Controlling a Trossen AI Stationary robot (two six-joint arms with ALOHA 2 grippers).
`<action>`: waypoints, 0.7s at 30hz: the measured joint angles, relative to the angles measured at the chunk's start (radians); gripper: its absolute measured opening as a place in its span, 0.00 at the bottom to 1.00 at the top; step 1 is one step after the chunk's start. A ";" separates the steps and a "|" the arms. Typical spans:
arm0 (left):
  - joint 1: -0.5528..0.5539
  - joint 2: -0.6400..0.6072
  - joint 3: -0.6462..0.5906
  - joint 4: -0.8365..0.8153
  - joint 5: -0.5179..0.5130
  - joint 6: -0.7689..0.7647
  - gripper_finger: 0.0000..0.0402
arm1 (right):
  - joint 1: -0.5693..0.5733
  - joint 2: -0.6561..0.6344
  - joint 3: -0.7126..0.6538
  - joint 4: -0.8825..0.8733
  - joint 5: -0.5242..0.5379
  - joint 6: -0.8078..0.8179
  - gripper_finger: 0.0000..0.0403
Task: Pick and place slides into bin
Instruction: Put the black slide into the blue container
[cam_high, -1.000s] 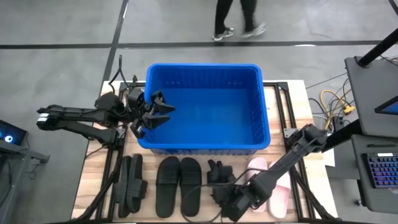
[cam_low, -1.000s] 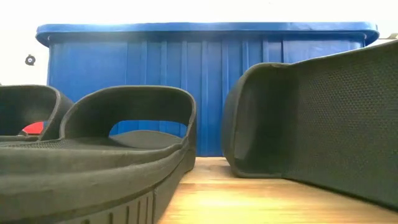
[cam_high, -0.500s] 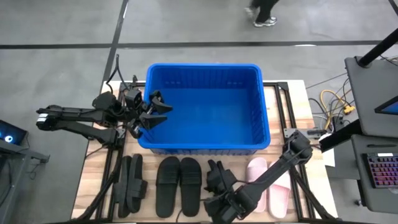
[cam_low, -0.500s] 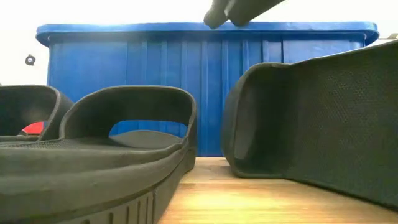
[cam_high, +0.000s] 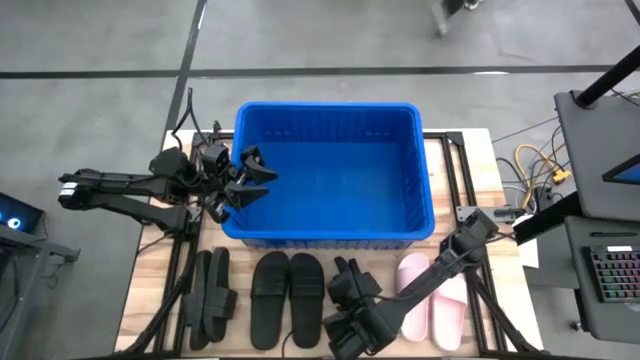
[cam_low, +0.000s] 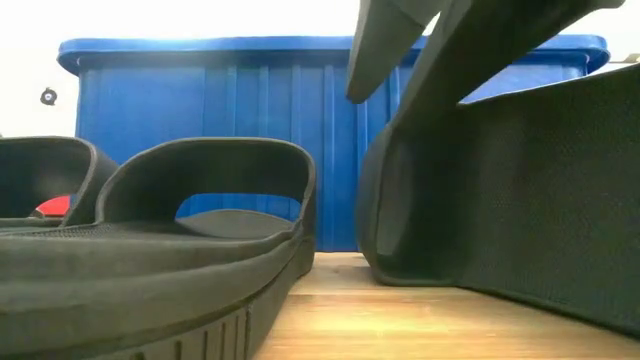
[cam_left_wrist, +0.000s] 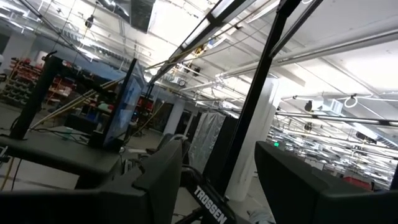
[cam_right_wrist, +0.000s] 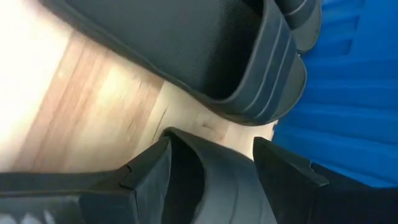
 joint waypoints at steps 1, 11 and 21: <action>0.000 0.000 0.000 0.000 0.000 0.000 0.47 | -0.002 0.005 0.007 -0.003 0.000 0.000 0.54; 0.000 -0.002 0.000 0.001 0.014 0.000 0.47 | -0.045 0.010 0.007 -0.060 0.000 -0.017 0.54; 0.000 -0.002 0.000 0.001 0.030 -0.001 0.47 | -0.058 0.010 0.009 -0.076 -0.062 -0.109 0.54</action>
